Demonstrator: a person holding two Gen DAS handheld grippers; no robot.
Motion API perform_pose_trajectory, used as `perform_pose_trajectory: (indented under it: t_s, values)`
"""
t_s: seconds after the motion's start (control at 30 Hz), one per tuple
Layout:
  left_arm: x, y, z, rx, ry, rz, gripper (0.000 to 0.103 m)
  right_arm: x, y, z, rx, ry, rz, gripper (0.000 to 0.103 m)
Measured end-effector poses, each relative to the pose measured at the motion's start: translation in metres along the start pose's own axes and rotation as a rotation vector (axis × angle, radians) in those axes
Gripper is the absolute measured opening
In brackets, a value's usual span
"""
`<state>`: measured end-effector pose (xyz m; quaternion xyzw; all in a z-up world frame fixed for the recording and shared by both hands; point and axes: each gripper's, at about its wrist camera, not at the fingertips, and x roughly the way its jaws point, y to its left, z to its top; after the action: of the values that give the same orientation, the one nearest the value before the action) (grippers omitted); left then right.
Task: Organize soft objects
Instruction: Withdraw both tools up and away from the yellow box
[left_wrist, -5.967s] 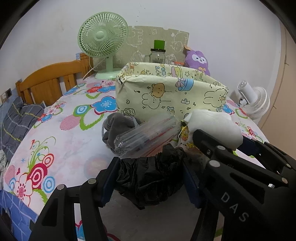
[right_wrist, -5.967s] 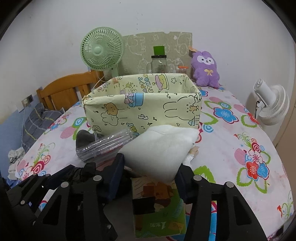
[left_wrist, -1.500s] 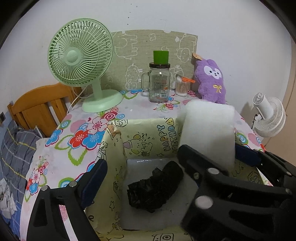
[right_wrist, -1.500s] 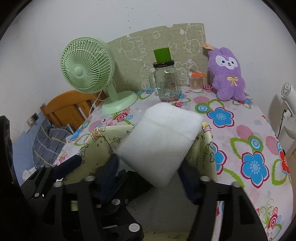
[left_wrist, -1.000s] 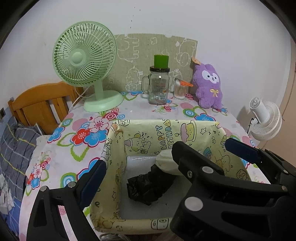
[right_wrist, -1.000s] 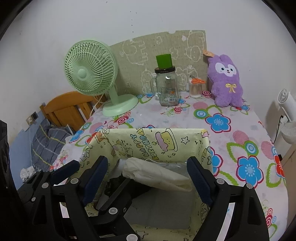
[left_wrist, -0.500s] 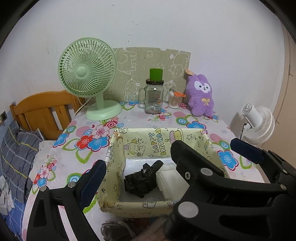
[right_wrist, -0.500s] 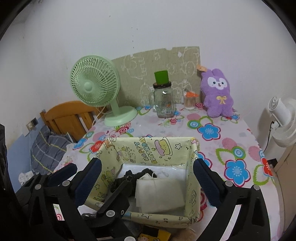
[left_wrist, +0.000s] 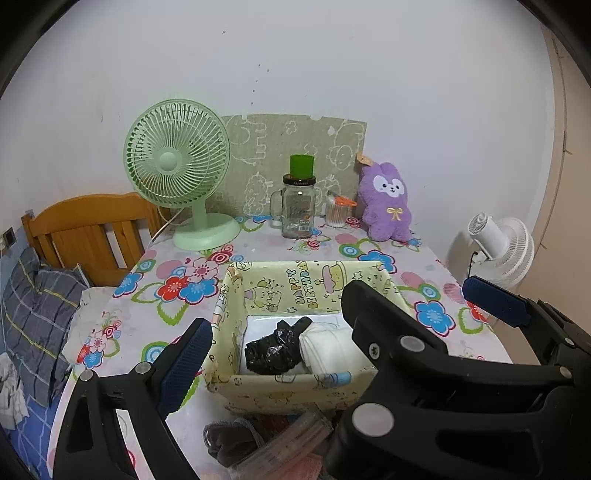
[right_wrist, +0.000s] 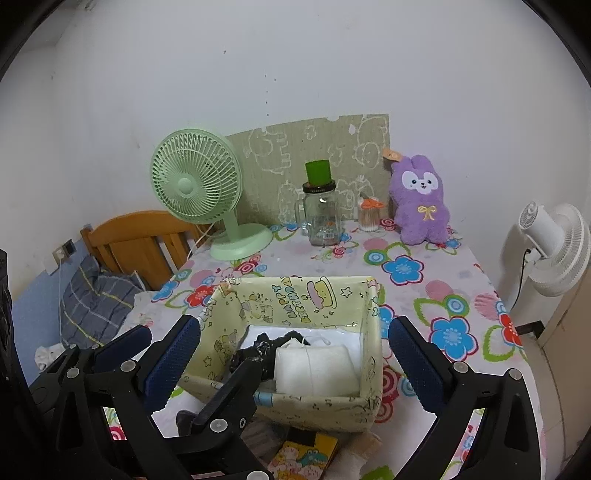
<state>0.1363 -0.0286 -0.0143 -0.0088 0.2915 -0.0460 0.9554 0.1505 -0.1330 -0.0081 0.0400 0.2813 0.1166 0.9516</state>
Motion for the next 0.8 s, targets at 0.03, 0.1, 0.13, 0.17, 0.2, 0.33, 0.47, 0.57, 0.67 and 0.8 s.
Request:
perform_pose_trajectory:
  t_s: [0.03, 0.1, 0.13, 0.17, 0.2, 0.33, 0.47, 0.57, 0.67, 0.8]
  values:
    - [-0.003, 0.0, 0.0, 0.001, -0.004, -0.001, 0.096, -0.002, 0.0, 0.0, -0.002, -0.001, -0.005, 0.103]
    - [-0.009, -0.001, -0.002, 0.001, -0.014, -0.003, 0.096, -0.009, 0.002, -0.001, -0.011, -0.005, -0.011, 0.103]
    - [-0.012, -0.001, -0.003, 0.001, -0.018, -0.004, 0.096, -0.012, 0.003, -0.001, -0.014, -0.006, -0.011, 0.103]
    - [-0.015, -0.001, -0.004, 0.002, -0.02, -0.005, 0.096, -0.015, 0.003, -0.002, -0.016, -0.009, -0.013, 0.103]
    - [-0.019, -0.001, -0.005, 0.002, -0.024, -0.007, 0.096, -0.018, 0.004, -0.003, -0.017, -0.012, -0.014, 0.103]
    - [-0.03, -0.002, -0.008, 0.005, -0.039, -0.004, 0.096, -0.031, 0.008, -0.007, -0.02, -0.025, -0.022, 0.103]
    - [-0.041, -0.002, -0.012, 0.003, -0.052, -0.003, 0.096, -0.043, 0.012, -0.01, -0.03, -0.032, -0.021, 0.103]
    - [-0.049, -0.001, -0.014, -0.001, -0.063, -0.004, 0.096, -0.051, 0.015, -0.012, -0.036, -0.041, -0.022, 0.103]
    - [-0.056, -0.001, -0.018, 0.002, -0.069, -0.003, 0.096, -0.058, 0.018, -0.015, -0.039, -0.047, -0.022, 0.103]
    - [-0.064, -0.002, -0.025, 0.006, -0.073, -0.001, 0.096, -0.066, 0.019, -0.021, -0.039, -0.05, -0.02, 0.103]
